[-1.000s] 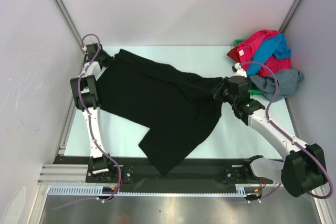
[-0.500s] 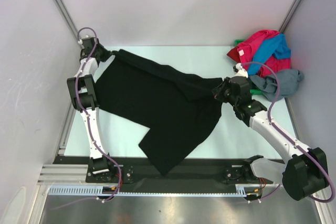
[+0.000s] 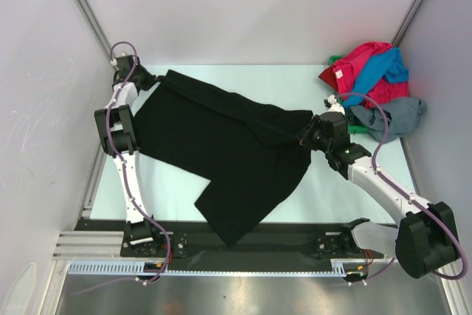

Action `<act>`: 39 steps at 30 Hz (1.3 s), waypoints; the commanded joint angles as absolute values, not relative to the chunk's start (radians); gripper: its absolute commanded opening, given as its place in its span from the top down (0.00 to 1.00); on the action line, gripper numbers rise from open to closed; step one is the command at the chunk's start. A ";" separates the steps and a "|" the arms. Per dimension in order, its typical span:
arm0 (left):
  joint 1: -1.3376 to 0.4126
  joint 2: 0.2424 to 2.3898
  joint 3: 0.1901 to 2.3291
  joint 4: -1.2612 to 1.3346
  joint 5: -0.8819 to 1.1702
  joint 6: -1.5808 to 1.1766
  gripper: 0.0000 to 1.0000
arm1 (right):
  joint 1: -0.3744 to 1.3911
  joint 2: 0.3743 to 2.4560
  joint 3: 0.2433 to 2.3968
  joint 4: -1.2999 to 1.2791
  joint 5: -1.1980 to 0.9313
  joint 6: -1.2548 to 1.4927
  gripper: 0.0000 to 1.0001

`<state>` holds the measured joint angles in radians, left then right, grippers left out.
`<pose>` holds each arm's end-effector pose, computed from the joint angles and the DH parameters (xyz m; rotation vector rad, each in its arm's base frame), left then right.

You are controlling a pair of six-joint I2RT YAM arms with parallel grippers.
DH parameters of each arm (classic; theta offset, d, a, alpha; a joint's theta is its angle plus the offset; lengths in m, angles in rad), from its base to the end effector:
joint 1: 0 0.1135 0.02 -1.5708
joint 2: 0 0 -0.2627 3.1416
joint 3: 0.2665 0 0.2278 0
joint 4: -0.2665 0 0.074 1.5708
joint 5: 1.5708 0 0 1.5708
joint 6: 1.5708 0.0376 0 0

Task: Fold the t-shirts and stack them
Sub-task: Flatten the tshirt out

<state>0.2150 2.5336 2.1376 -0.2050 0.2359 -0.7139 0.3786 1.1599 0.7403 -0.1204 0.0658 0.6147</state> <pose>0.5419 0.1093 0.1716 -0.8624 2.0278 -0.5386 0.2201 0.0849 0.2623 0.2935 2.1336 0.5189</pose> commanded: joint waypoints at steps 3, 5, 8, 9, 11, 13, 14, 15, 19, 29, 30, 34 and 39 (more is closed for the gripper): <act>0.232 2.545 2.157 -0.233 0.207 -0.678 0.95 | 0.391 1.167 0.721 -0.084 0.054 0.643 1.00; 0.233 2.543 2.169 -0.255 0.184 -0.676 0.94 | 0.399 1.167 0.721 -0.095 0.051 0.650 1.00; 0.235 2.536 2.180 -0.273 0.181 -0.661 0.92 | 0.414 1.160 0.710 -0.101 0.052 0.658 1.00; 0.235 2.533 2.184 -0.285 0.178 -0.658 0.89 | 0.417 1.155 0.707 -0.101 0.055 0.660 1.00; 0.235 2.537 2.209 -0.311 0.161 -0.652 0.77 | 0.420 1.152 0.707 -0.100 0.057 0.663 1.00; 0.233 2.527 2.217 -0.365 0.143 -0.647 0.72 | 0.425 1.146 0.710 -0.097 0.054 0.664 1.00; 0.233 2.514 2.206 -0.379 0.111 -0.649 0.64 | 0.425 1.146 0.713 -0.101 0.055 0.663 1.00; 0.233 2.473 2.189 -0.394 0.095 -0.655 0.62 | 0.431 1.144 0.715 -0.103 0.058 0.661 1.00; 0.198 2.312 2.045 -0.399 0.005 -0.660 0.51 | 0.433 1.152 0.716 -0.098 0.063 0.660 0.99; -0.126 1.827 1.274 -0.008 0.201 -0.791 0.40 | 0.434 1.206 0.756 -0.080 0.040 0.624 0.99; -0.149 1.816 1.203 0.027 0.243 -0.796 0.40 | 0.434 1.212 0.778 -0.080 0.029 0.617 0.98; -0.300 1.767 1.048 0.156 0.379 -0.804 0.42 | 0.433 1.232 0.833 -0.098 0.028 0.575 0.98; -0.385 1.709 0.890 0.268 0.379 -0.839 0.37 | 0.430 1.246 0.856 -0.094 0.020 0.574 0.97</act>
<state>-0.3653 1.7927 0.9463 0.1055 0.3275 -0.7937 0.4282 1.2396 0.8127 -0.1120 0.0315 0.5968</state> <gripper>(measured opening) 0.618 0.031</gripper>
